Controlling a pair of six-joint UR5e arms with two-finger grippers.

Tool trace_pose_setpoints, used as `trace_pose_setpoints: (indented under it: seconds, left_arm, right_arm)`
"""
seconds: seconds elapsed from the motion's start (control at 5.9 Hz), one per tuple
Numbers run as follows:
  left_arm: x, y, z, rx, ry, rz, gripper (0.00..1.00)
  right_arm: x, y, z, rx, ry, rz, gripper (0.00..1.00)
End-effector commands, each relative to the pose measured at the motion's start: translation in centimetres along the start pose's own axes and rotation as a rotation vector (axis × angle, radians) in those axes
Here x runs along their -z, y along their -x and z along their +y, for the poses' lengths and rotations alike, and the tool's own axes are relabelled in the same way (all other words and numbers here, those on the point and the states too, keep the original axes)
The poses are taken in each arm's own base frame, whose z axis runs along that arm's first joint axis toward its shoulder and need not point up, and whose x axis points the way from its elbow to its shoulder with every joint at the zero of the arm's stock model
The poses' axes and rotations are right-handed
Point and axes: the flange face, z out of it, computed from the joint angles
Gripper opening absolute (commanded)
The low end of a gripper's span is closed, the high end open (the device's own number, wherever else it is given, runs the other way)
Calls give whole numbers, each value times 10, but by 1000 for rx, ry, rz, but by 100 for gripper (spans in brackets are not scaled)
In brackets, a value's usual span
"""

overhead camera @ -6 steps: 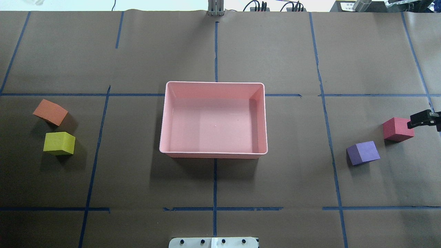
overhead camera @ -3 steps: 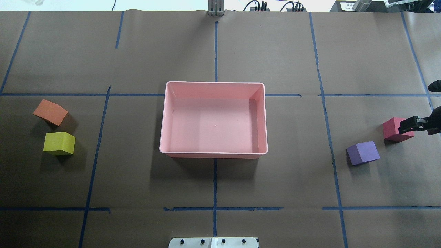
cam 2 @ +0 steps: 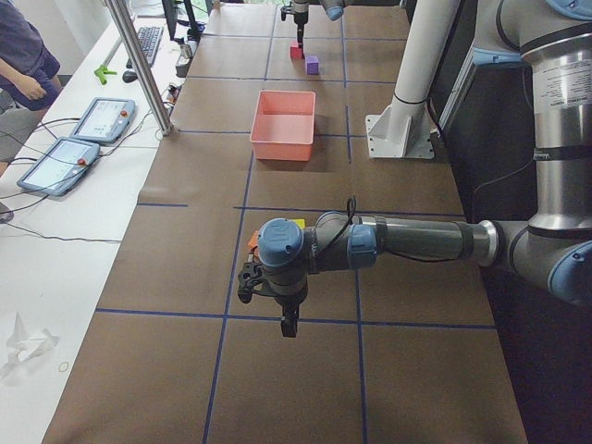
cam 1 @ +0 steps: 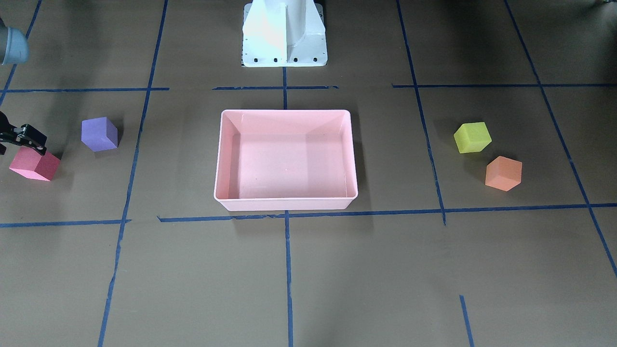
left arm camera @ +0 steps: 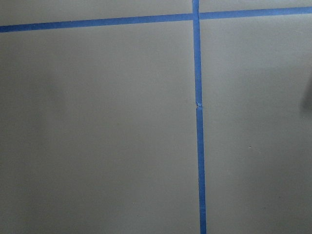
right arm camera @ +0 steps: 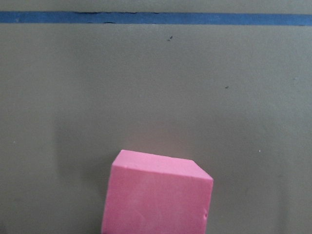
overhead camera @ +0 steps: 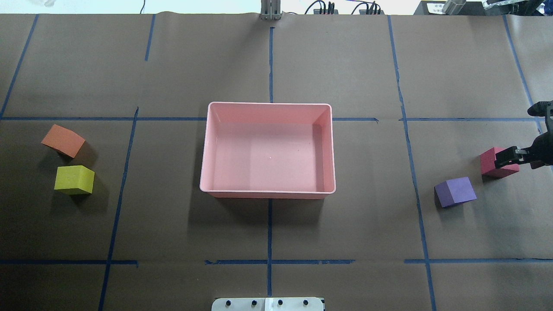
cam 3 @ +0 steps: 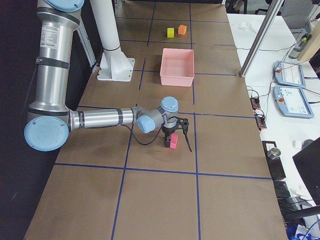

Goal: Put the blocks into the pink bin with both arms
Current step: 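Lower the right gripper onto the red cube and close it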

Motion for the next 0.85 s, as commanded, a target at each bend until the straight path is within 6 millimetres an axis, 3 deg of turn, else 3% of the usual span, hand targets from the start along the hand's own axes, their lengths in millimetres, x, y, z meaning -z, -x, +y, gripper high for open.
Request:
trace_pose_setpoints:
  seconds: [0.0,0.34,0.51,0.68]
  left_arm:
    - [0,0,0,0,0,0,100]
    - [0,0,0,1,0,1,100]
    - [0,0,0,1,0,1,100]
    - [0,0,1,3,3,2,100]
  right_arm:
    - [-7,7,-6,14,7,-1,100]
    - [-18,9,-7,17,25,6,100]
    - [-20,9,-6,19,29,9,85]
    - [-17,18,-11,32,19,-1,41]
